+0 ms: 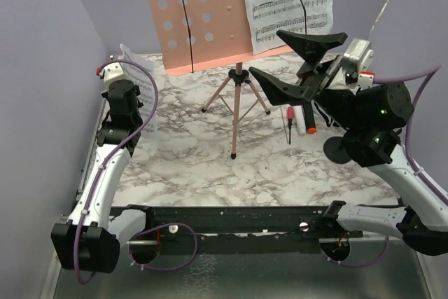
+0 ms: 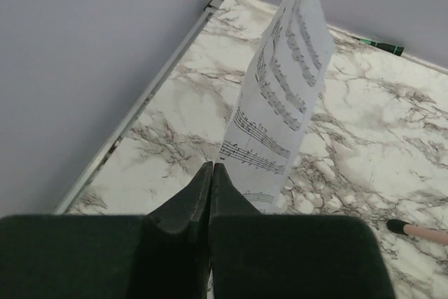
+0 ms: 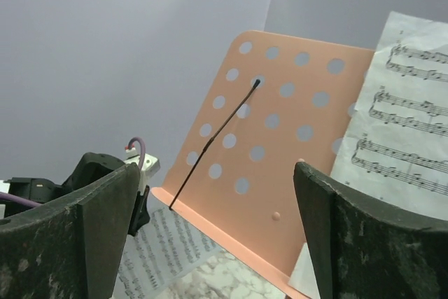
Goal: Pack up the instrument practice props
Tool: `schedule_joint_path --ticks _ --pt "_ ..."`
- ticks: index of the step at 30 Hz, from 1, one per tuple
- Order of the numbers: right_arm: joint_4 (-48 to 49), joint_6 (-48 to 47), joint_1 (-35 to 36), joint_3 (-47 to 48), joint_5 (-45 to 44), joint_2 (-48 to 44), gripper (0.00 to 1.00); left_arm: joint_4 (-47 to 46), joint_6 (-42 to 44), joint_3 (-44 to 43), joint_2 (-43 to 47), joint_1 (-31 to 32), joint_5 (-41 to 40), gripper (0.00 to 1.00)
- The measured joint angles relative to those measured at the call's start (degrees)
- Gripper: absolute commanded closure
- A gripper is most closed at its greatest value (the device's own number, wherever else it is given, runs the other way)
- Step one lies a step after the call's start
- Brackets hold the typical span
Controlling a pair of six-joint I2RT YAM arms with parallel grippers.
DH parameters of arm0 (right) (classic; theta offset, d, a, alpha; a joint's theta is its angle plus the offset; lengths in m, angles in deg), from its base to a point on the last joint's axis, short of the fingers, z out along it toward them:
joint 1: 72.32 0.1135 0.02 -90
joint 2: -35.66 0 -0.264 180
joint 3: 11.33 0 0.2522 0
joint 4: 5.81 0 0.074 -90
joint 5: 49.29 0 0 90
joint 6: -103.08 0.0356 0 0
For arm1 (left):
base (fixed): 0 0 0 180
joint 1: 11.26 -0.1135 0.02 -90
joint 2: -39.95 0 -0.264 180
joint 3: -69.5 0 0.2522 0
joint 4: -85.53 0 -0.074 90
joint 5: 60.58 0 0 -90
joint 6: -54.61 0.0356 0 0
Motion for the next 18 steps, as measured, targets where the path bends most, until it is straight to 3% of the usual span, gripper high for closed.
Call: schedule_joint_path --ticks 4,14,18 --pt "-0.2 -2.25 0.0 -2.32 -1.51 -3.5 0.05 -4.0 -3.15 1.51 -4.35 -3.96 7.8 1.0" --pt "-1.25 -6.1 0.0 -6.01 -5.07 -8.07 0.04 -21.9 -3.69 9.14 -13.99 -13.84 38.58 1.0" --pt "-1.9 -7.34 0.0 -7.41 -6.71 -8.61 0.04 -26.73 -3.56 9.25 -14.84 -14.32 49.88 1.0"
